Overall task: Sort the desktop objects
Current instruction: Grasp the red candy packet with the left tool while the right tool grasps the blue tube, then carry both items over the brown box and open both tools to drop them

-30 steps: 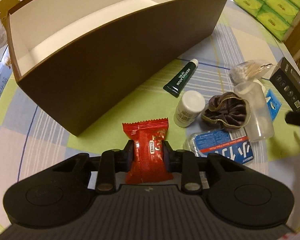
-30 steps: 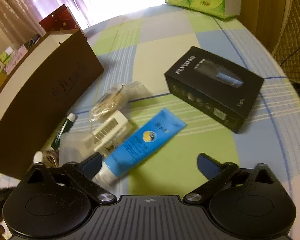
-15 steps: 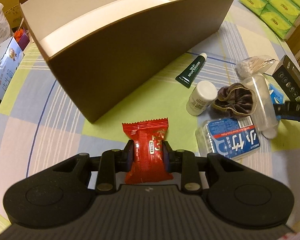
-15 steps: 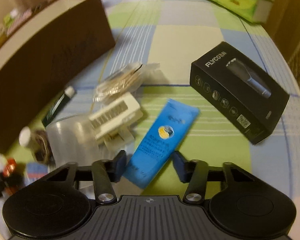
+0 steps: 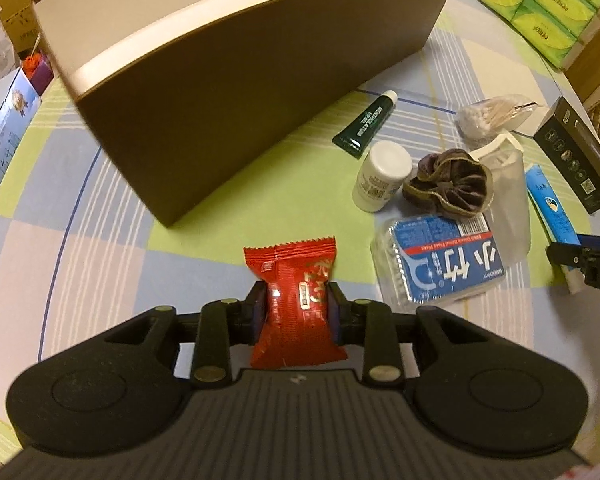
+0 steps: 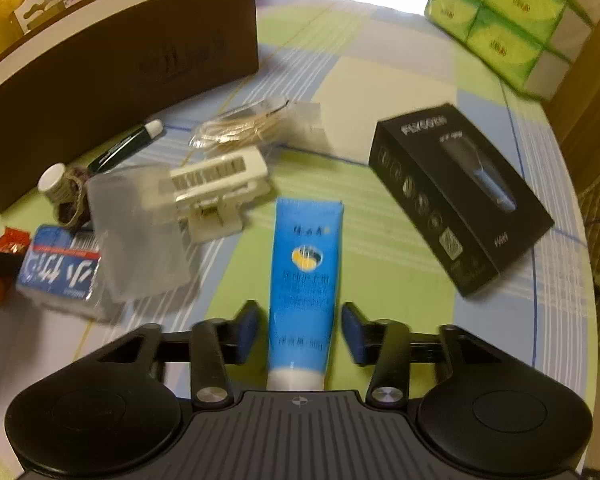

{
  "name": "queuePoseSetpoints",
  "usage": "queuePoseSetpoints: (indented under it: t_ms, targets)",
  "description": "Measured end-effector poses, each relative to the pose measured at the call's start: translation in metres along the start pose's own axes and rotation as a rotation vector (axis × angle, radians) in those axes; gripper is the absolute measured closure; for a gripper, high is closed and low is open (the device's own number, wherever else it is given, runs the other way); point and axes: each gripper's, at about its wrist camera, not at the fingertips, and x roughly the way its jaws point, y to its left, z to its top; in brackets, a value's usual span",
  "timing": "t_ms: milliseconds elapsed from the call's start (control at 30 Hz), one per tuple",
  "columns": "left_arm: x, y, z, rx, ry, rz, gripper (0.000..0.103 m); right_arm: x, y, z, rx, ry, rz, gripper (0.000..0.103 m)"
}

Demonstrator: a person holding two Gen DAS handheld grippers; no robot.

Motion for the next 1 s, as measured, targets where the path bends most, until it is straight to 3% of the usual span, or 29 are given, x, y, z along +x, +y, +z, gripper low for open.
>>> queuePoseSetpoints:
  t_ms: [133,233,333,633,800,1000]
  targets:
    - [0.004,-0.007,0.004,0.035,-0.004,0.026,0.069,0.000,0.000,0.000,-0.014,-0.001,0.011,0.058]
    - [0.005,-0.014,-0.001,0.069,-0.011,0.048,0.070,-0.006,0.001,-0.006,-0.037,0.003,0.030,0.072]
    - [0.002,-0.015,-0.008,0.070,-0.016,0.052,0.078,-0.011,0.002,-0.013,-0.049,0.022,0.040,0.073]
    - [-0.015,-0.009,-0.030,-0.016,0.003,-0.011,0.080,-0.033,0.003,-0.035,-0.033,0.086,0.169,0.074]
    - [-0.035,-0.012,-0.036,-0.029,-0.021,-0.015,0.080,-0.057,0.009,-0.029,-0.038,0.040,0.226,0.074]
    - [-0.066,-0.017,-0.025,-0.022,-0.100,-0.040,0.080,-0.083,0.025,0.001,-0.088,-0.055,0.283,0.074]
